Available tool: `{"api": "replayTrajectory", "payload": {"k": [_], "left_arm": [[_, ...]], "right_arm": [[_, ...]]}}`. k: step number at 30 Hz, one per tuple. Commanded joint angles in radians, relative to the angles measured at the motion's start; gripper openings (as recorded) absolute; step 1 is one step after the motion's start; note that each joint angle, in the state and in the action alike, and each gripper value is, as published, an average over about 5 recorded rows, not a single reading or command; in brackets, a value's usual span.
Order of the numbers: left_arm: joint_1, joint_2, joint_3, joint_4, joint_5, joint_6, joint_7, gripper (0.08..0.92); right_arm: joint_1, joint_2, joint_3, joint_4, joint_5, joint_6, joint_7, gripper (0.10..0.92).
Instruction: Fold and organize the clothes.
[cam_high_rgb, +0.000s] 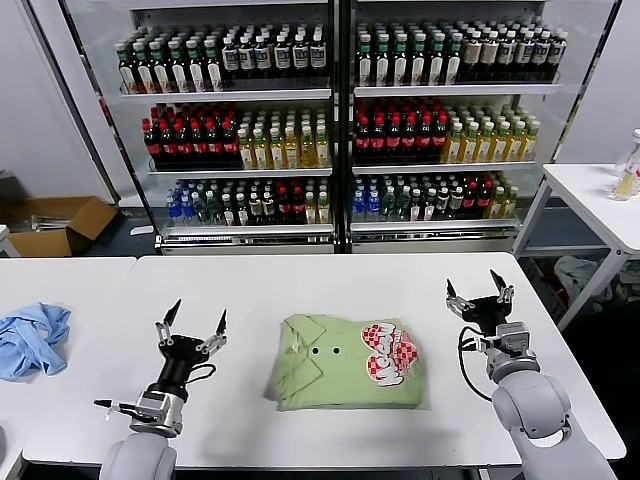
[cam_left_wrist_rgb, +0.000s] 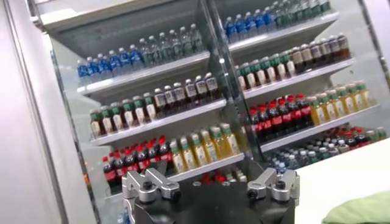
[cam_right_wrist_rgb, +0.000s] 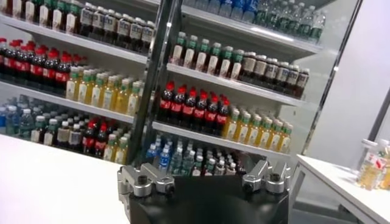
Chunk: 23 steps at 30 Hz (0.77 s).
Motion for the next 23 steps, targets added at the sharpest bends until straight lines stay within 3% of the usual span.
{"api": "replayTrajectory", "payload": {"k": [1, 7, 13, 23], "left_arm": [[-0.027, 0.052, -0.001, 0.034, -0.025, 0.024, -0.007, 0.823], [-0.045, 0.034, -0.018, 0.047, -0.029, 0.006, -0.002, 0.823], [-0.028, 0.013, -0.016, 0.025, -0.028, -0.014, -0.001, 0.823], [-0.054, 0.038, -0.01, 0.002, -0.112, -0.059, 0.005, 0.823]], "right_arm": [[-0.008, 0.004, -0.005, -0.029, -0.064, 0.064, -0.03, 0.823], [-0.008, 0.003, -0.034, -0.091, -0.188, 0.165, -0.004, 0.823], [-0.048, -0.006, -0.019, -0.066, -0.166, 0.167, -0.019, 0.823], [-0.05, -0.004, 0.007, -0.037, -0.152, 0.192, -0.053, 0.823]]}}
